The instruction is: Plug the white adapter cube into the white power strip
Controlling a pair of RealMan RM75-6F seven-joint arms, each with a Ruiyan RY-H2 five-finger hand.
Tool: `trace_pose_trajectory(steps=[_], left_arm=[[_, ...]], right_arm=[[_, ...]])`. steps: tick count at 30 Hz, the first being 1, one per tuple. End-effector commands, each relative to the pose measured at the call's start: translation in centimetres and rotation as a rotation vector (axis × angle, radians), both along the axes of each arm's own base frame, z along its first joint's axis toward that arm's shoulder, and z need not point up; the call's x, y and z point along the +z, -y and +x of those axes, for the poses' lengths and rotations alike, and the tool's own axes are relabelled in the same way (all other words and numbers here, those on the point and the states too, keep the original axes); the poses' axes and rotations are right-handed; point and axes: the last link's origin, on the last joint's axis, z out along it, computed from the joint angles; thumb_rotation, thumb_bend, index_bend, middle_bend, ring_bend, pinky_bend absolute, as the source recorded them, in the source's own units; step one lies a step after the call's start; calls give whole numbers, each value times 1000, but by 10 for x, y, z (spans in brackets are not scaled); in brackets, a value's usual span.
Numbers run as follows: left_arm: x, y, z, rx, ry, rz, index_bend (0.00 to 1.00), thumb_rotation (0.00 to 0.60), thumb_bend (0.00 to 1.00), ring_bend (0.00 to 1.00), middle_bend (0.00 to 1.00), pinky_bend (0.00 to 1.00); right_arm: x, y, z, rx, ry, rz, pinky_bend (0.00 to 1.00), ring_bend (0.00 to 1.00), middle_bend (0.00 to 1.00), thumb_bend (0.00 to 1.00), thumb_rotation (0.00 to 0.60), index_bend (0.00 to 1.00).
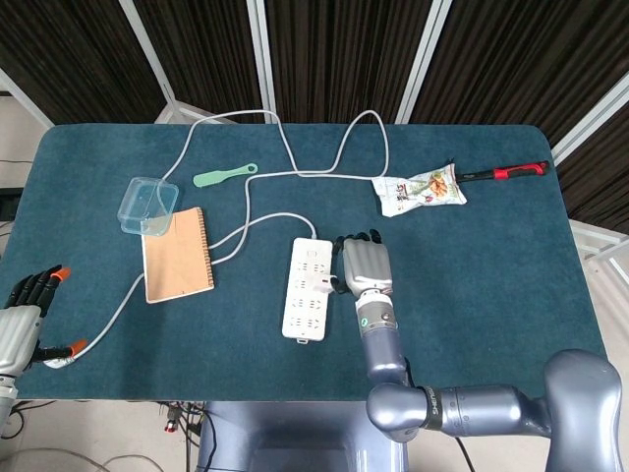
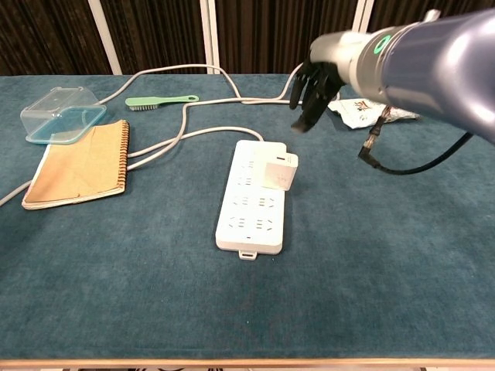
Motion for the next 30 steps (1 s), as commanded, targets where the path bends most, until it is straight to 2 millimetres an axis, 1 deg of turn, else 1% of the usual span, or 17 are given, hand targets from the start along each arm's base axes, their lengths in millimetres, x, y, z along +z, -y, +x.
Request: trace_pose_trajectory(steps=[1,3,4,6,8,10,15,20,30], left_arm=[[0,0,0,-1,-1,1,0,600,0,0,0,0],[0,0,0,-3,-2,2,0,600,0,0,0,0],[-1,0,1,-3,-2,2,0,600,0,0,0,0],[-1,1,1,-4,-2,2,0,600,0,0,0,0],[-1,1,1,-3,-1,2,0,600,0,0,0,0],[-1,0,0,0,1,2,0,600,0,0,0,0],[-1,0,0,2,5,-3,0,600,0,0,0,0],[-1,0,0,3,5,-3,0,600,0,0,0,0],[-1,0,-1,5,7,-7,0,600,0,0,0,0]], right_arm=[[22,1,-5,8,274,-138,618,631,720,386,600,794],[23,0,-7,-47,450,-148,647,669,756,439,600,830],[22,-1,-6,-96,565,-132,658,687,775,481,600,855],[20,-1,-8,-164,692,-98,682,739,823,557,600,930],[18,3,-12,-150,660,-97,725,808,883,624,600,996],[13,4,-15,-122,604,-92,743,827,899,648,600,1000],[0,3,-15,-136,632,-57,745,829,900,657,600,1000],[-17,4,-11,-219,768,-19,745,829,900,657,600,1000],[-45,1,6,-406,1027,61,745,829,900,658,600,1000]])
